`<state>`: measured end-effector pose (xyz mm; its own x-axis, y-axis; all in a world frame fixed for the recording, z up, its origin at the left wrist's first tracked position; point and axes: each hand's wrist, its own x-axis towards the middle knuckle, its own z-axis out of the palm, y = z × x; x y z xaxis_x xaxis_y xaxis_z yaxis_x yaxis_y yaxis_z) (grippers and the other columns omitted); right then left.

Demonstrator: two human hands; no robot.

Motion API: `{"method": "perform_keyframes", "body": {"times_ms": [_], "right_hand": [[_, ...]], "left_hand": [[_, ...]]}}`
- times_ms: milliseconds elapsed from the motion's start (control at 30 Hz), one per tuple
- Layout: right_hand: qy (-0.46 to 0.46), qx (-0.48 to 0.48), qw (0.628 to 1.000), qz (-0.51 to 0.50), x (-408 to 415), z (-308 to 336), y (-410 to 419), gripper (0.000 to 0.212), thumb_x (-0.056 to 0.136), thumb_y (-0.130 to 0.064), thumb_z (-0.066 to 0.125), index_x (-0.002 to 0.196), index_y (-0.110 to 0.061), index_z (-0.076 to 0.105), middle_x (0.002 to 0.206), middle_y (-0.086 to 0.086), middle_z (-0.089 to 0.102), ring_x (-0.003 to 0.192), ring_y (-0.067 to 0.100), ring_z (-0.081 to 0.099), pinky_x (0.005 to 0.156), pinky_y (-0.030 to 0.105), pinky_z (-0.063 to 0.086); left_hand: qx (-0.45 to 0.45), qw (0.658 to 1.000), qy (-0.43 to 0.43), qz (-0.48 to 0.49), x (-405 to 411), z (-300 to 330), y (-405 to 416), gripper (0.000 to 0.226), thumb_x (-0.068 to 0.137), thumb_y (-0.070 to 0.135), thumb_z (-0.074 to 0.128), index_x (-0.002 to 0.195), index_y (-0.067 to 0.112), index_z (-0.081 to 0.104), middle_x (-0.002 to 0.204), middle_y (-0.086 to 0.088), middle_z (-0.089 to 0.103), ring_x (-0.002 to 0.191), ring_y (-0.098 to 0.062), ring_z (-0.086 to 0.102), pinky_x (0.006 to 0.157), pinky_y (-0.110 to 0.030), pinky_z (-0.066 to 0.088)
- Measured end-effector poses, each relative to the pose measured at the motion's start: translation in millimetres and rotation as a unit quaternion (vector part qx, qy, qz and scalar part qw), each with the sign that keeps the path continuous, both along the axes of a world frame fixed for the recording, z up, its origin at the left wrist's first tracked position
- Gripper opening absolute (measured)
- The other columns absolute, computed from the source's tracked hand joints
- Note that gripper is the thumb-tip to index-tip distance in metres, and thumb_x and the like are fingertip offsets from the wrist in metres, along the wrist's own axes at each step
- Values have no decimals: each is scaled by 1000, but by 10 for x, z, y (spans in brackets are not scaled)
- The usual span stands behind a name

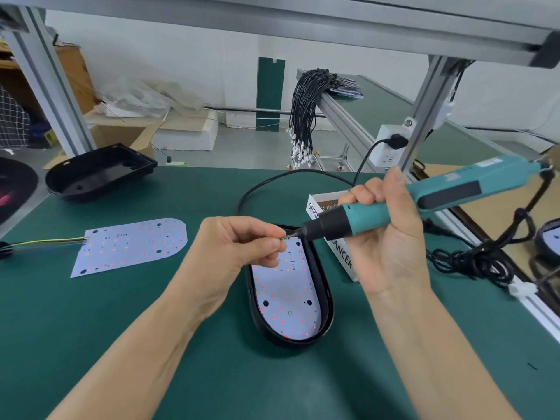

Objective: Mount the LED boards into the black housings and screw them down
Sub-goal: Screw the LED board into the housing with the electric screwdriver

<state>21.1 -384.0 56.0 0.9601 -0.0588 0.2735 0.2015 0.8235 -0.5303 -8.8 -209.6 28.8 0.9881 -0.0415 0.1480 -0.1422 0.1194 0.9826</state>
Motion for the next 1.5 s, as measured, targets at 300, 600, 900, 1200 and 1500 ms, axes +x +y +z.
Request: {"method": "perform_keyframes", "body": {"times_ms": [300,600,900,1200,1500], "right_hand": [[47,35,998,-30,48,-80,44,22,81,-24,63,75,-19,42,63,-7,43,56,6,49,68,21,49],[59,40,997,-32,67,-77,51,24,78,-23,65,73,-17,42,61,-7,45,55,7,50,66,22,49],[62,28,997,-40,177,-127,64,23,79,-21,64,72,-17,43,60,-6,45,55,7,50,63,21,49],[58,-47,997,-26,365,-332,326,26,76,-19,66,65,-20,43,57,-7,45,53,8,48,59,21,47],[38,-95,995,-6,455,-389,372,30,79,-16,68,57,-23,48,61,-5,42,55,10,47,60,22,47]], "left_hand": [[-13,998,-14,52,37,-62,-49,24,81,-8,64,83,14,74,70,-2,71,70,-13,68,64,-22,56],[-10,998,-3,66,54,-94,-42,28,75,-9,71,83,18,74,71,0,70,72,-15,66,64,-24,56],[58,974,38,218,73,-130,177,61,62,13,82,117,27,59,100,10,64,73,-3,55,70,-22,47],[122,956,246,105,186,-380,-89,42,56,15,69,94,-1,60,76,-6,63,61,-21,52,58,-32,41],[119,957,232,128,263,-463,-108,48,48,10,57,91,-11,52,70,-10,51,63,-20,44,60,-35,34]]}}
